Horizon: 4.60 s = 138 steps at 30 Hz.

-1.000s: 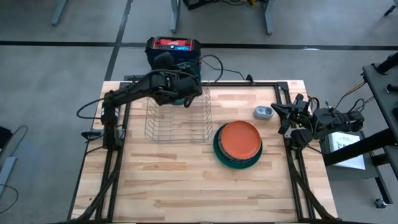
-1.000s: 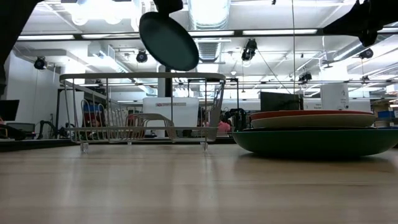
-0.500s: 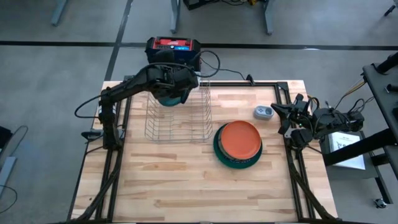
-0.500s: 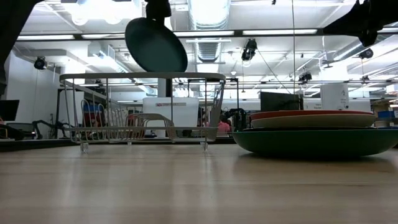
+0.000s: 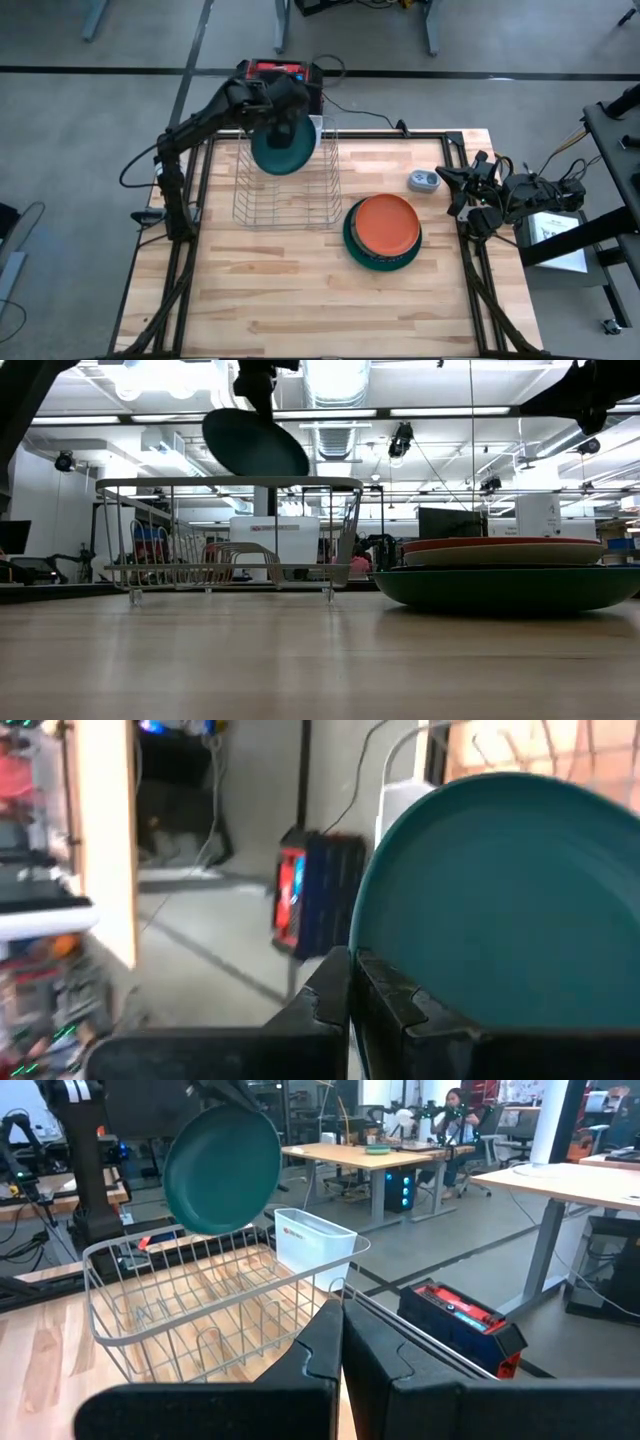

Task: Sort dishes
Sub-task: Put the dark green plate into the dish rack

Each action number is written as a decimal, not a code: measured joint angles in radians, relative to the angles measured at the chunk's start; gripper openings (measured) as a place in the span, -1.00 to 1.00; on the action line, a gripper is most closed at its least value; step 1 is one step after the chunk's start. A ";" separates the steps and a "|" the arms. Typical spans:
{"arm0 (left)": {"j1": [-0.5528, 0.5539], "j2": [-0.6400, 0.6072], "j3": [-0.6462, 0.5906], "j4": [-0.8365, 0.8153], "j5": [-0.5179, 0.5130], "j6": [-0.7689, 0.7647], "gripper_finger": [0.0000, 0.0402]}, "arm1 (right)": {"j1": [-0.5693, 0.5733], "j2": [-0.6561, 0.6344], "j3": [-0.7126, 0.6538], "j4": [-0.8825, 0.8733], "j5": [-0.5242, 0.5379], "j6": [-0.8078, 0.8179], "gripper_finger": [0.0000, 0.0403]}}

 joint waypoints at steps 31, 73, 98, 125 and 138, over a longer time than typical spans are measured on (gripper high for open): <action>0.133 -0.004 -0.025 0.273 0.627 0.399 -1.00 | 0.000 0.000 -0.016 0.001 0.003 0.004 -1.00; 0.000 -0.474 -1.001 1.127 0.185 0.546 -1.00 | 0.000 0.008 -0.024 0.006 0.021 0.018 -1.00; -0.022 -0.508 -1.223 1.335 0.152 0.553 -1.00 | 0.000 0.114 -0.025 0.010 0.067 0.016 -1.00; -0.058 -0.507 -1.256 1.419 0.047 0.620 -1.00 | 0.000 0.120 -0.025 0.010 0.074 0.017 -1.00; -0.063 -0.508 -1.315 1.433 0.038 0.554 -1.00 | 0.000 0.120 -0.025 0.010 0.074 0.017 -1.00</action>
